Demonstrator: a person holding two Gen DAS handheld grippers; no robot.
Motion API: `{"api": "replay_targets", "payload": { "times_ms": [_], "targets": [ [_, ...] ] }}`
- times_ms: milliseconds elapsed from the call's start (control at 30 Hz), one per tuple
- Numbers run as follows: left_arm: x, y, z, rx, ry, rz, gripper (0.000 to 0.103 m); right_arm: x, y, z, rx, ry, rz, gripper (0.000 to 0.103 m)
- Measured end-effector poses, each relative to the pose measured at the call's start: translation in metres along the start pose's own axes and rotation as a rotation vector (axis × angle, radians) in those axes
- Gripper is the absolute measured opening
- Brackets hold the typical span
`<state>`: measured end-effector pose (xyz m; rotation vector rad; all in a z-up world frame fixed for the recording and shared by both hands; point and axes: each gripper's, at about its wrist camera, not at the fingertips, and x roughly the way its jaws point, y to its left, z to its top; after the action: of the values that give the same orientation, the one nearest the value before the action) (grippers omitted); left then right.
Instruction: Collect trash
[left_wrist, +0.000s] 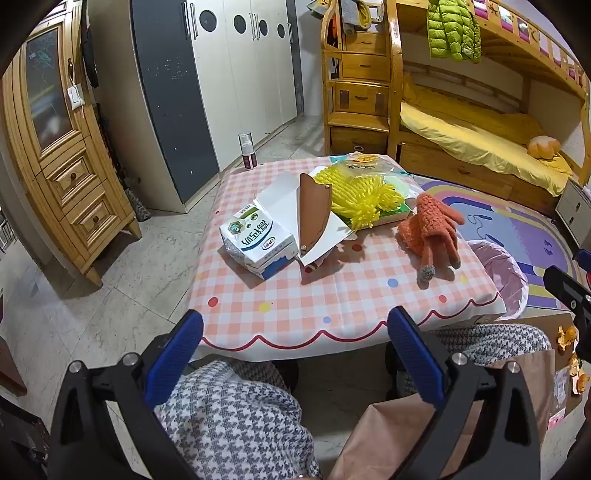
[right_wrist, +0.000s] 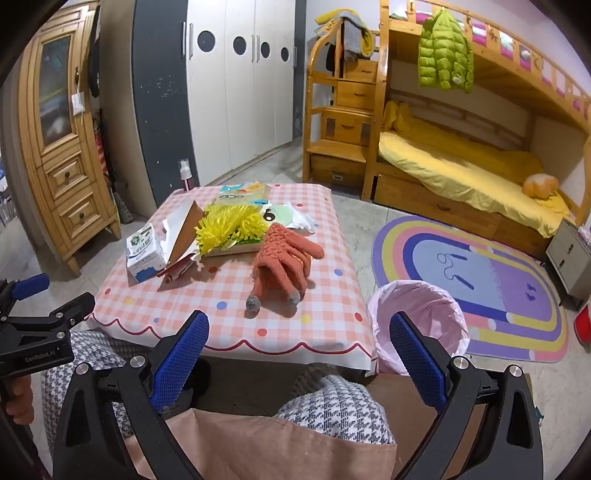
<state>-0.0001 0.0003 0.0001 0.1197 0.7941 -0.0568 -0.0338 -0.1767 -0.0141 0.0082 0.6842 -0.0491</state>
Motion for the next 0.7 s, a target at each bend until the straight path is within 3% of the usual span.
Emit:
{"api": "replay_targets", "payload": {
  "times_ms": [700],
  "targets": [
    [0.0015,0.0032,-0.0007,0.007,0.004,0.005,0.097,0.0025,-0.0014,-0.0004,0.003,0.002,0.003,0.097]
  ]
}}
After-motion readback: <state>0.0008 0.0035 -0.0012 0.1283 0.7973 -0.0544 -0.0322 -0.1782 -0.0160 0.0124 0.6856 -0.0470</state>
